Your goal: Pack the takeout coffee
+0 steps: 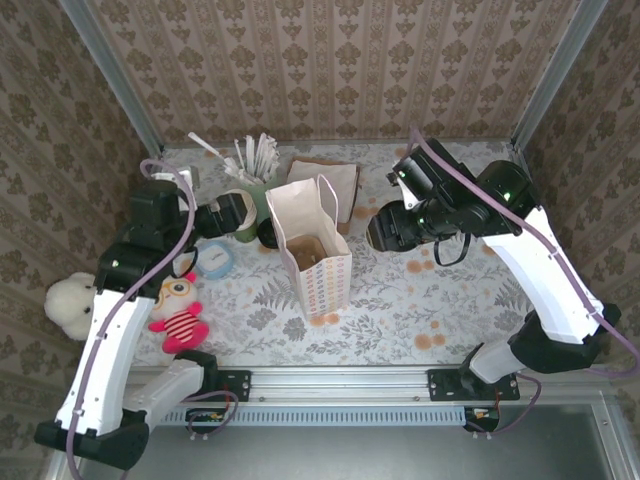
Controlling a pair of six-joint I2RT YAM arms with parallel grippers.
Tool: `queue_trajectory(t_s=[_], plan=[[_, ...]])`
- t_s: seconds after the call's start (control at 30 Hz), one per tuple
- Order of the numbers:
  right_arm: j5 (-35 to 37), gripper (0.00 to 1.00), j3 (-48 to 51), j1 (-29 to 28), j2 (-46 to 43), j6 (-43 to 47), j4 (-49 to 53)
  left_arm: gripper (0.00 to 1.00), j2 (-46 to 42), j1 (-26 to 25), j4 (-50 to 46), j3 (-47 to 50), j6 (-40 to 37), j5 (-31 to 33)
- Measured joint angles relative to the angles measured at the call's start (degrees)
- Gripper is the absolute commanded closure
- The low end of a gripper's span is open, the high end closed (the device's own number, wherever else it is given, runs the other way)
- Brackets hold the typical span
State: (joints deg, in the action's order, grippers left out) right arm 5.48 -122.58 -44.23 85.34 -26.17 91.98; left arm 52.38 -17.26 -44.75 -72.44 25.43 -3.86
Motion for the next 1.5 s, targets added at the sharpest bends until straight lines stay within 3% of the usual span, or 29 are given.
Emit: queue_trajectory(t_s=[0.27,0.43,0.63,0.73,0.87,1.07,1.2,1.5], plan=[[0.8,0.35,-3.8,-7.9,0.2,-4.0,0.0,0.00,-1.5,-2.8,0.2,-4.3,0.0,-2.6],[1.9,0.36,-7.5,-12.0,0.3,-6.1,0.0,0.00,-0.8,-10.5,0.1,-7.5,0.0,-2.8],[1.9,0.36,-9.8,-14.4,1.3,-7.2,0.0,0.05,3.0,-20.7,0.6,-9.4,0.0,2.8],[3.0,0.36,-11.0,-15.9,4.1,-7.3,0.0,0.12,6.4,-22.3,-0.2,-10.3,0.1,5.4],[8.7,0.36,-13.3,-18.0,9.1,-8.2,-0.2,0.30,10.3,-22.5,-2.3,-12.2,0.5,8.1],[10.2,0.36,-12.6,-18.7,11.6,-8.3,-2.8,0.53,9.4,-22.5,-3.8,-12.0,1.4,9.2],[9.1,0.36,-12.9,-18.7,12.9,-8.2,-5.5,0.60,7.3,-22.5,-3.2,-10.4,1.9,9.1],[8.1,0.36,-17.7,-19.4,19.8,-8.2,-9.8,0.67,7.5,-22.5,-3.3,-10.1,1.9,8.6]])
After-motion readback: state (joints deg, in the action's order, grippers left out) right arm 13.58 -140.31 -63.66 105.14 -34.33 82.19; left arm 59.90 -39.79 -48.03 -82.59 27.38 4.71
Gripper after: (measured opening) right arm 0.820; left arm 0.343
